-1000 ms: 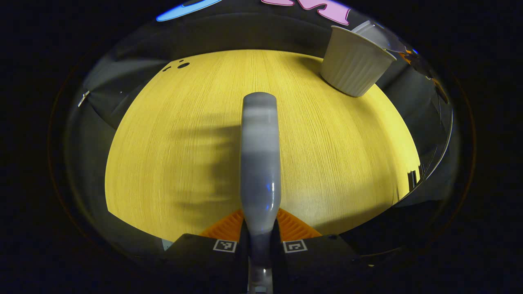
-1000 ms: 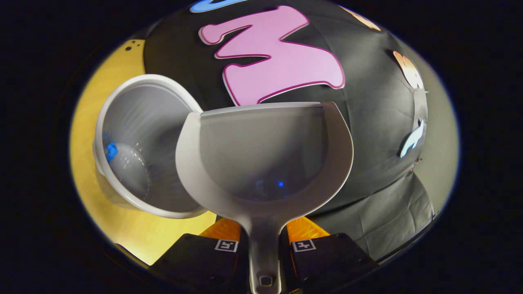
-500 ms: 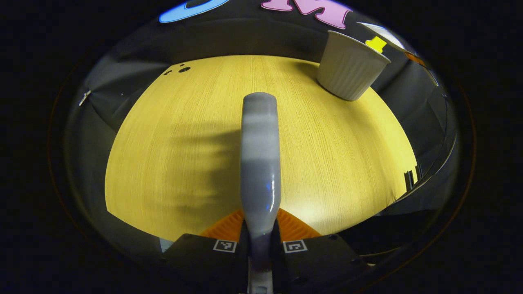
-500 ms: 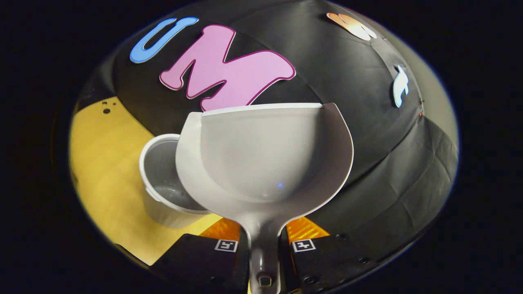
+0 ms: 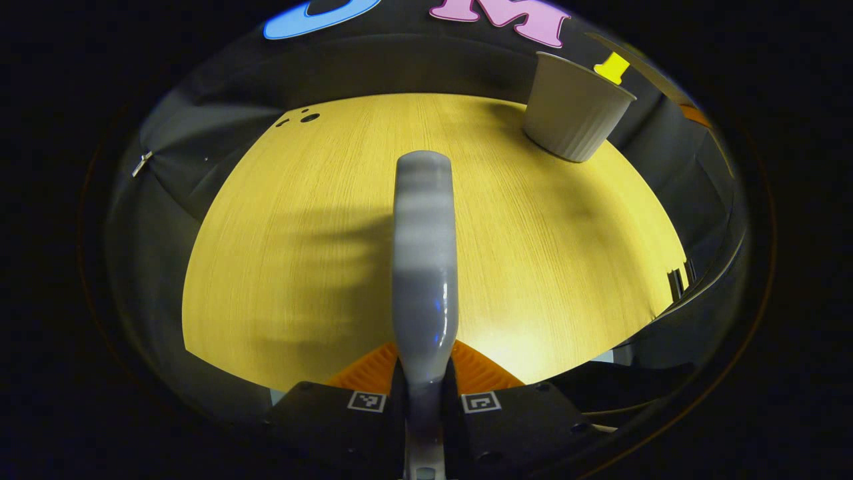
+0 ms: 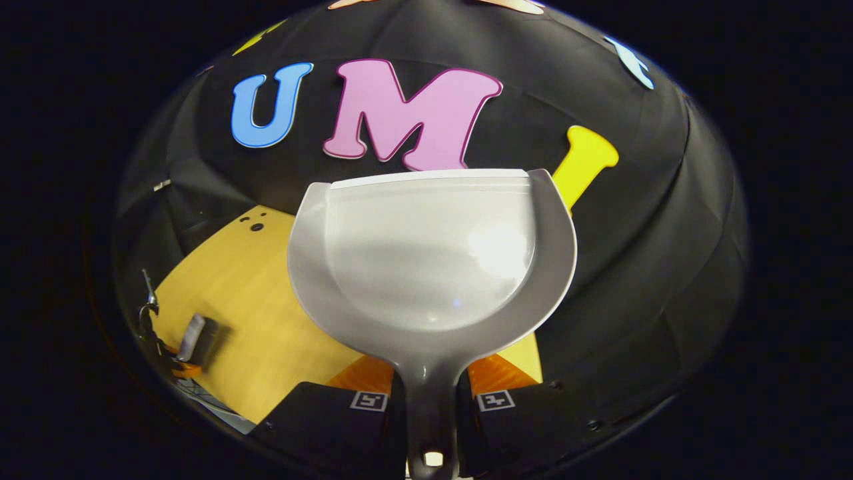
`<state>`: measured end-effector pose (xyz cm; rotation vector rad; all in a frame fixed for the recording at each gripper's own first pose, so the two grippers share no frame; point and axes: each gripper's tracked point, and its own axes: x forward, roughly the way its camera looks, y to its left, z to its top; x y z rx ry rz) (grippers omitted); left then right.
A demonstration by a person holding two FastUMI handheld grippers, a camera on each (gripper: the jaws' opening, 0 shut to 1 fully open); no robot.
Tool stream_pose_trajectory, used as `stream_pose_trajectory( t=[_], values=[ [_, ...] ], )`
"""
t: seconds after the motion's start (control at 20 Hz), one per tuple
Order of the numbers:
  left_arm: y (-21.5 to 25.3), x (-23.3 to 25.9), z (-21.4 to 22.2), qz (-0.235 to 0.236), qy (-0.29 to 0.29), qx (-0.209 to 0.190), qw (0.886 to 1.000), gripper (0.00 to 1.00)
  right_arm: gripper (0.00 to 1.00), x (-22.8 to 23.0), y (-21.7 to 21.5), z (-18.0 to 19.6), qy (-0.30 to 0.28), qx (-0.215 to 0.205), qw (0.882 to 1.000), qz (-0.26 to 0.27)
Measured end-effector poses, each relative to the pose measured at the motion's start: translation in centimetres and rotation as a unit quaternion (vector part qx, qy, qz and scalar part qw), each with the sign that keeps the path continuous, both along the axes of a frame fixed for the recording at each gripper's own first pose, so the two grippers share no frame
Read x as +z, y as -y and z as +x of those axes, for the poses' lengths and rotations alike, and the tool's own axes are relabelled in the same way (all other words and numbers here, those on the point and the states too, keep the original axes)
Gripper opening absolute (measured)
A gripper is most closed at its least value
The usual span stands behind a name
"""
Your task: Pick up the small broom and dustpan from the desktop, sweep the trash into the dustpan with the broom, and then empty the trash into the garbage bin.
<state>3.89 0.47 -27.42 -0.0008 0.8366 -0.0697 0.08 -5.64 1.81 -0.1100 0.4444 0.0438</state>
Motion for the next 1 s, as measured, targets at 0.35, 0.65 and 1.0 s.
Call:
stream_pose_trajectory(
  t=[0.35,0.65,1.0],
  values=[
    [-0.5,-0.4,0.8,-0.003,-0.006,-0.002,1.0,0.27,0.33,-12.5,-6.5,-8.0,-0.141,0.039,0.987,0.068],
    [-0.8,-2.2,2.2,-0.009,-0.041,0.001,0.999,0.27,0.33,-21.5,-10.5,-9.8,-0.241,0.039,0.965,0.1],
    [-0.8,-2.9,2.7,0.006,-0.076,-0.004,0.997,0.27,0.34,-25.1,-13.7,-8.5,-0.293,0.041,0.948,0.117]
  ],
)
